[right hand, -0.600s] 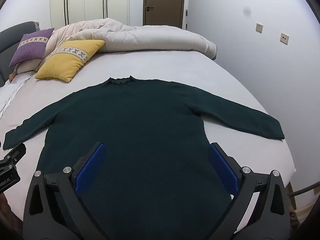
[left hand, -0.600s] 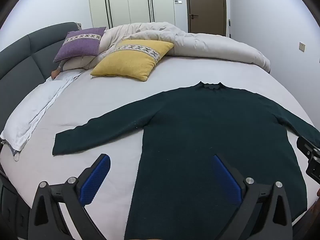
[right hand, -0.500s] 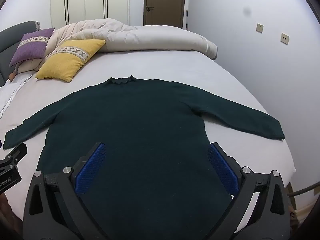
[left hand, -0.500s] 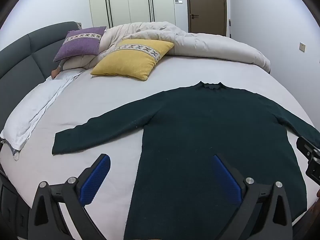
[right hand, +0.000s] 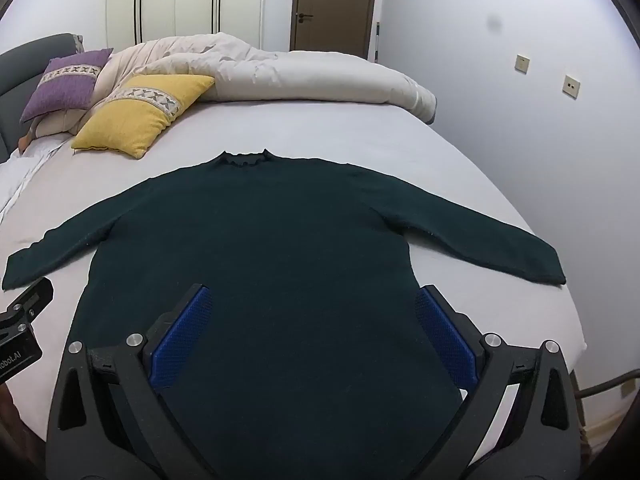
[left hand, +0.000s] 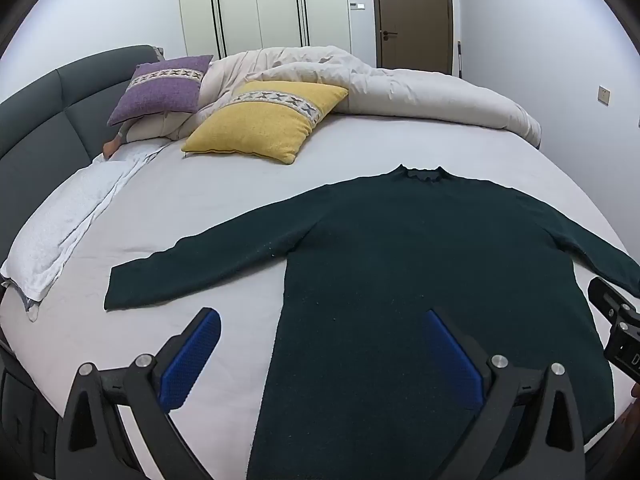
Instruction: Fold small clothes
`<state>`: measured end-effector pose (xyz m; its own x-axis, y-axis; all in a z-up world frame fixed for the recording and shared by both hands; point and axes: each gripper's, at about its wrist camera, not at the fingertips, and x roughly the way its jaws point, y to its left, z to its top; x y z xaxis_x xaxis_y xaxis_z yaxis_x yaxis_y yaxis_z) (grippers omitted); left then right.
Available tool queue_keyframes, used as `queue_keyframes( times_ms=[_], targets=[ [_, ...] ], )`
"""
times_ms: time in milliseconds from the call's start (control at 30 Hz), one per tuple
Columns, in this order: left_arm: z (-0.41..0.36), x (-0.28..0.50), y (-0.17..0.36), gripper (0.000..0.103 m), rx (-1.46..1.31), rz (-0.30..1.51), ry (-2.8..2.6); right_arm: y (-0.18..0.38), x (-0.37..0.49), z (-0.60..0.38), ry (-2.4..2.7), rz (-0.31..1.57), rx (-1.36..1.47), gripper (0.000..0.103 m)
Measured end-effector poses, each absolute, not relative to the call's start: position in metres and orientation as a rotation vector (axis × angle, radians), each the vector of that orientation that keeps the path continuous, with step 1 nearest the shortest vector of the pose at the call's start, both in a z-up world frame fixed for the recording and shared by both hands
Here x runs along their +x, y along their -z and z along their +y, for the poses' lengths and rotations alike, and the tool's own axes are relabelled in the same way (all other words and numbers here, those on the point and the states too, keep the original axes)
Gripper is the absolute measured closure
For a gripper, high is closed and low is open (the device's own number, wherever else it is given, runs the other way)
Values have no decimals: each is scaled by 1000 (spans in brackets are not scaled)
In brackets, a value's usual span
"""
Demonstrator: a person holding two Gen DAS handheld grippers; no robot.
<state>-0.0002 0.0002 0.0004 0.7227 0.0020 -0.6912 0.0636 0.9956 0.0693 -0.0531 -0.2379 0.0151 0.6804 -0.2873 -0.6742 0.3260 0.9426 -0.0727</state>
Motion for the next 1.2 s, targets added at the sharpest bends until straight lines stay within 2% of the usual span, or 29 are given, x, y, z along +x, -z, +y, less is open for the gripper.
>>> queue_keyframes(
  times_ms=[1200],
  targets=[
    [5,-2,0,0,76,761,34,-3,-40,-225,328,753,35,0]
  ],
)
